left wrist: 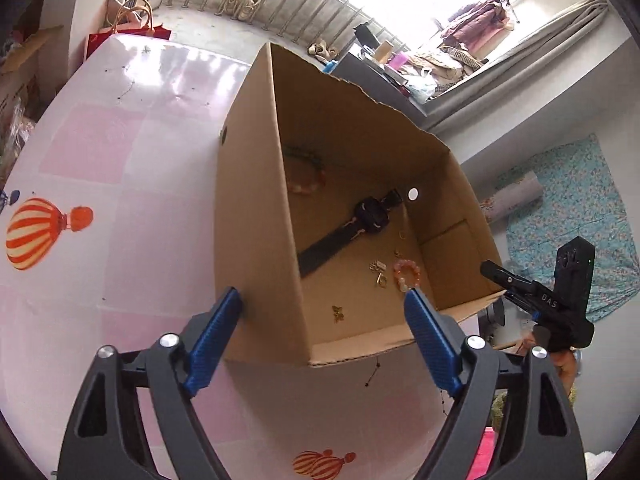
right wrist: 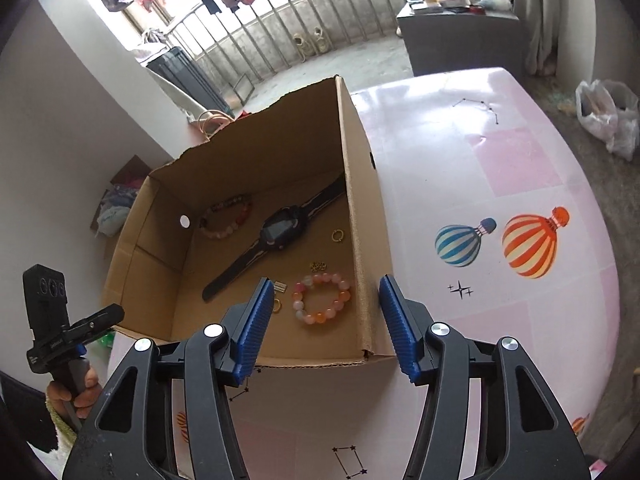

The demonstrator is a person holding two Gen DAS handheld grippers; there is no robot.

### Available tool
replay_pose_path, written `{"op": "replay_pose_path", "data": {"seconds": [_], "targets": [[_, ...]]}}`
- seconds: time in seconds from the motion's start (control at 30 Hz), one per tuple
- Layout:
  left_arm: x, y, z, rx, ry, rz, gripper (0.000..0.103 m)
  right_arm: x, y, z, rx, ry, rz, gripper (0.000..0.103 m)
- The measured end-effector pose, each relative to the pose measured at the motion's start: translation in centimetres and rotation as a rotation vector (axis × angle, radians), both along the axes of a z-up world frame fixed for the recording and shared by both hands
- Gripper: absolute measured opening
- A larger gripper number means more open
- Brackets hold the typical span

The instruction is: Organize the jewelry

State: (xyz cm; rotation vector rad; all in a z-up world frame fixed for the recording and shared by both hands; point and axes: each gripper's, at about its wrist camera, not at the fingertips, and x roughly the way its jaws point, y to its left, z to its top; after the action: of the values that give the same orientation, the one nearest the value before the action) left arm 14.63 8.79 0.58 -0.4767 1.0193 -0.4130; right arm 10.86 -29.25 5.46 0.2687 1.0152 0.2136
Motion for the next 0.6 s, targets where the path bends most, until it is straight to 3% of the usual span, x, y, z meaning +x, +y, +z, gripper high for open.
{"op": "replay_pose_path", "data": {"seconds": [0.1, 0.33, 0.6], "targets": [[-0.3, -0.7, 0.3, 0.067, -0.023, 0.03, 0.082, -0.2, 0.5, 0.2, -0.02, 0.003, -0.002, 0.053], [-1.9, -0.1, 1.1, 0.07, -0.036, 0.06, 0.082, -2.6, 1.0, 0.3, -0.009, -0.006, -0.001, 0.052], [-7.1, -0.2, 1.1, 0.066, -0.033, 0.049, 0.082, -7.2, 1.1, 0.3, 0.019, 0.0, -0.028, 0.052]]}}
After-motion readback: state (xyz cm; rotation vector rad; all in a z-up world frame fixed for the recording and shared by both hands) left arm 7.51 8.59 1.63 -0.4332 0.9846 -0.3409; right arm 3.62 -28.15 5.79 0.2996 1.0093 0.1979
